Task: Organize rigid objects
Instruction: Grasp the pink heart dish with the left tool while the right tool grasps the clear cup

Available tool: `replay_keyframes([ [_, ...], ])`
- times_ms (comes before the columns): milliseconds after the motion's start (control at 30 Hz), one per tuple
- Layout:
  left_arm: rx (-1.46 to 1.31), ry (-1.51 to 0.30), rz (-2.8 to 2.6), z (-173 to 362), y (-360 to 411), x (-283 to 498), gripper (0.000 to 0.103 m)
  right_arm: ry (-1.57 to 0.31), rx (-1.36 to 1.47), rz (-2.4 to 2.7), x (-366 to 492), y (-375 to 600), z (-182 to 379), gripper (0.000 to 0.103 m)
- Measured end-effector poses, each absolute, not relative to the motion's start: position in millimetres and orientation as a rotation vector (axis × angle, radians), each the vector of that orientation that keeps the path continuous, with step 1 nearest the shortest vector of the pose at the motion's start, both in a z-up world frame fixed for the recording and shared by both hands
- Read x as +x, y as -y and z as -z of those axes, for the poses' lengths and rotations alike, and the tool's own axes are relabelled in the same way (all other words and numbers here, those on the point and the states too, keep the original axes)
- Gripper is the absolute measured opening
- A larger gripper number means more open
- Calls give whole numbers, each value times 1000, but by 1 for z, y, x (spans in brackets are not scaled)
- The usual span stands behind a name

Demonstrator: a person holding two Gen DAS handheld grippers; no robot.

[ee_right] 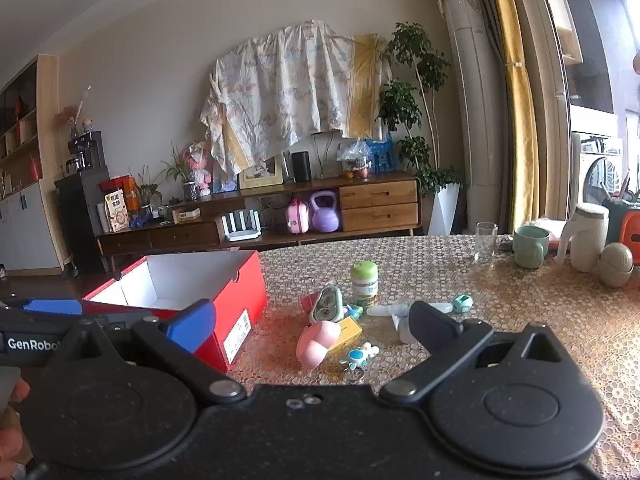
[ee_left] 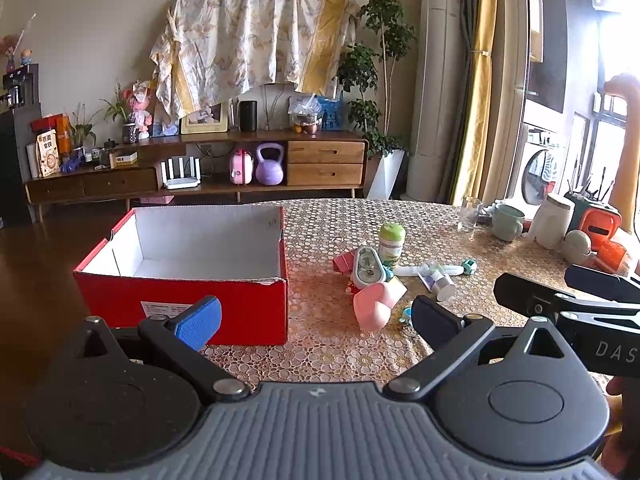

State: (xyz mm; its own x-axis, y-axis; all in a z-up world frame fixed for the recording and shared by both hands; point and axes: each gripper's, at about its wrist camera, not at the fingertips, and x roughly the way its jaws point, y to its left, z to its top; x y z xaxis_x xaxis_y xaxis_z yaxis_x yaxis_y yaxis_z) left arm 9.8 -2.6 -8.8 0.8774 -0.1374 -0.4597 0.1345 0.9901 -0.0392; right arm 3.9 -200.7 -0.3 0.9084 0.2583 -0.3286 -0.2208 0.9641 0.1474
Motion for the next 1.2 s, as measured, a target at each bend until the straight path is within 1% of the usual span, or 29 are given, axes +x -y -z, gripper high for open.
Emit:
replay_keyframes([
  [300, 13, -493, 216, 14, 4, 27, 102, -357, 92, -298, 15, 199, 5, 103],
  [567, 69, -481, 261, 17, 16, 48, 102, -425, 103, -315, 41, 208, 15, 101],
  [733, 84, -514, 339, 23, 30, 74, 102, -455, 78, -317, 67, 224, 20, 100],
  [900, 70, -566, 380, 37, 47, 108, 102, -485, -4, -294, 103, 240, 32, 97],
  [933, 69, -570, 387, 42, 49, 112, 102, -497, -11, -288, 111, 243, 36, 95],
  [1067, 82, -582, 426, 58, 65, 128, 102, -555, -42, -264, 141, 256, 53, 91],
  [1200, 97, -607, 438, 75, 79, 143, 102, -590, -56, -244, 169, 262, 67, 89],
])
